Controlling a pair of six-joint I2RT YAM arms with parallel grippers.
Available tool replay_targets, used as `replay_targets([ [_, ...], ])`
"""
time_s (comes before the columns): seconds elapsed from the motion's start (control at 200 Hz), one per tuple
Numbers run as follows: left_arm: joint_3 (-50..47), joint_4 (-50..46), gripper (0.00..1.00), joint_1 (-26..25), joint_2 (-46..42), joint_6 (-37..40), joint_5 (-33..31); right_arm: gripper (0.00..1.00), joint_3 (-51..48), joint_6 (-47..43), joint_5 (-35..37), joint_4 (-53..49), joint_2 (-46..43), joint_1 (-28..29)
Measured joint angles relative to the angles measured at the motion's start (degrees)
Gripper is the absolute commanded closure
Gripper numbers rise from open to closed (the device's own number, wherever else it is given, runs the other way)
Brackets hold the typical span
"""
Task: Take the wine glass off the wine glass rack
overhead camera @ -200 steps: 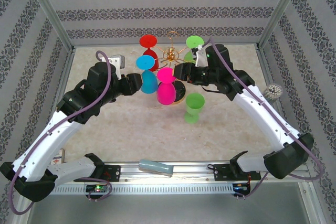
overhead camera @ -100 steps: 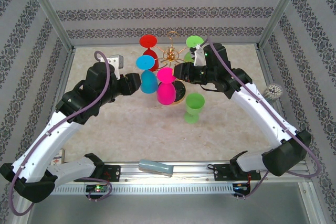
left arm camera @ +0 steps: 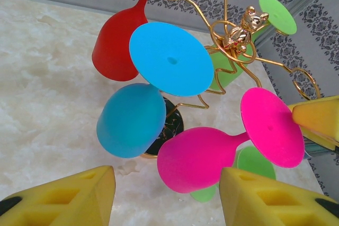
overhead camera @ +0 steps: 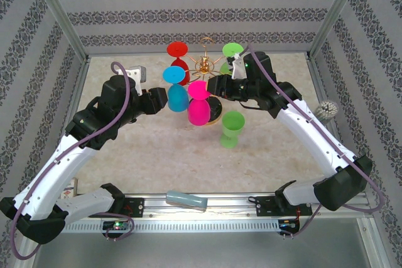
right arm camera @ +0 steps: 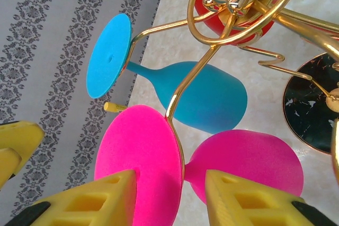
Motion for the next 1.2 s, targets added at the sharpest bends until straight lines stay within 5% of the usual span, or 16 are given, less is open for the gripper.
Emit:
replay_targets([
  [1.199,-1.0,0.2,0.45,0.7,-1.7,0.0,0.0,0.82,-1.3,1.1,0.0,0.0,-2.5,0.9],
])
